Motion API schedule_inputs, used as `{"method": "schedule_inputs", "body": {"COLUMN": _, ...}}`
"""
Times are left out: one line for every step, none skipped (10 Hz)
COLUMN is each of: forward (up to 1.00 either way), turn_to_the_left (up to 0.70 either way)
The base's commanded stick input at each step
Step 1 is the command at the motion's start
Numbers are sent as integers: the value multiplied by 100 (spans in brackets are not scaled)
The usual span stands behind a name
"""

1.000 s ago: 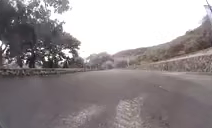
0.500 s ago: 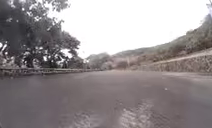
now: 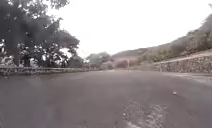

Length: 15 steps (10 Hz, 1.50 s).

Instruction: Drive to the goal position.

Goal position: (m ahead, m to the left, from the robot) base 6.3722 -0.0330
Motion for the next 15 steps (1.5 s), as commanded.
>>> {"method": "schedule_inputs", "body": {"forward": 70, "turn_to_the_left": 0}}
{"method": "schedule_inputs", "body": {"forward": 70, "turn_to_the_left": 0}}
{"method": "schedule_inputs", "body": {"forward": 70, "turn_to_the_left": 0}}
{"method": "schedule_inputs", "body": {"forward": 70, "turn_to_the_left": 0}}
{"method": "schedule_inputs", "body": {"forward": 70, "turn_to_the_left": 0}}
{"method": "schedule_inputs", "body": {"forward": 70, "turn_to_the_left": 0}}
{"method": "schedule_inputs", "body": {"forward": 70, "turn_to_the_left": 0}}
{"method": "schedule_inputs", "body": {"forward": 70, "turn_to_the_left": 0}}
{"method": "schedule_inputs", "body": {"forward": 70, "turn_to_the_left": 0}}
{"method": "schedule_inputs", "body": {"forward": 70, "turn_to_the_left": 0}}
{"method": "schedule_inputs", "body": {"forward": 70, "turn_to_the_left": 0}}
{"method": "schedule_inputs", "body": {"forward": 70, "turn_to_the_left": 0}}
{"method": "schedule_inputs", "body": {"forward": 70, "turn_to_the_left": 0}}
{"method": "schedule_inputs", "body": {"forward": 70, "turn_to_the_left": 0}}
{"method": "schedule_inputs", "body": {"forward": 70, "turn_to_the_left": 0}}
